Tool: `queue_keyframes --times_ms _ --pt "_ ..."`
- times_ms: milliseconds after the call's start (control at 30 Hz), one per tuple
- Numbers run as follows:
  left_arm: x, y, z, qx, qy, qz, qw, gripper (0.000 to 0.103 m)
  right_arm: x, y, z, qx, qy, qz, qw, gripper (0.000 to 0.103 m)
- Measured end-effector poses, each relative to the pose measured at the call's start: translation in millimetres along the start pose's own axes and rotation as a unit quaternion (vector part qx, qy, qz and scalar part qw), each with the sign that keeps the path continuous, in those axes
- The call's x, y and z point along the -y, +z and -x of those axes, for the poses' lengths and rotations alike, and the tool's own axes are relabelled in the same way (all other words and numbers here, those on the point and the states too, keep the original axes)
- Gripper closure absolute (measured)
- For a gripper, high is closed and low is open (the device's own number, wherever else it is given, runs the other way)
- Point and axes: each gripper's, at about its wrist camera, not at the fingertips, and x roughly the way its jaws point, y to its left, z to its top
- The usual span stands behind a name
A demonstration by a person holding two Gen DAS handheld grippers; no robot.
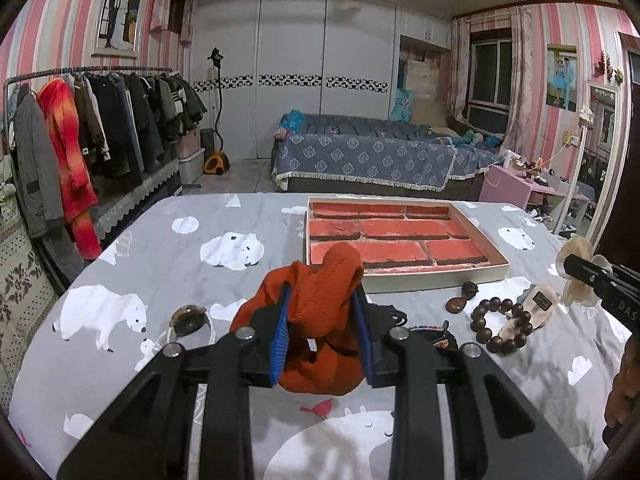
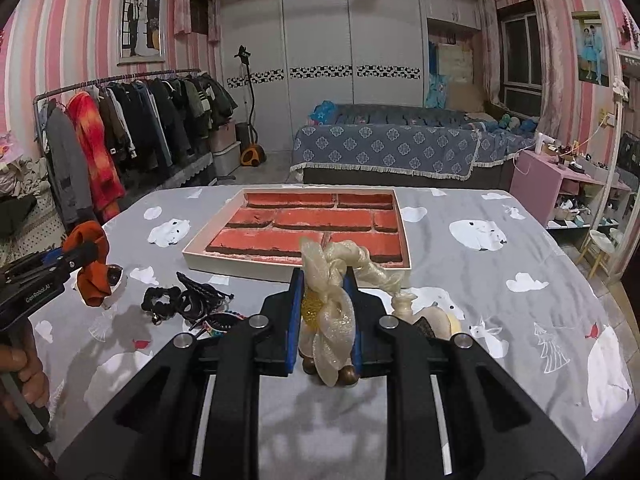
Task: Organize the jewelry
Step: 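Carry both items into the brick tray and open both tools to release them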
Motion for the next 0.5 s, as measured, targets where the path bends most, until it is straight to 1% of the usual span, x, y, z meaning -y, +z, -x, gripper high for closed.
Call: queue_keyframes --times_ms 200,333,500 --pt "8 19 -8 0.02 0.011 -0.021 0.9995 0.074 2 16 -2 0.014 -0.001 0.006 1.0 0.083" --pt "10 37 -23 0.026 0.012 -0.022 0.9993 0.074 5 34 -7 0.028 0.001 0.006 1.0 0.083" --pt "11 72 -47 0.045 0.018 -0.011 0.9988 0.074 7 57 -27 0.036 -0.001 0.012 0.999 0.083"
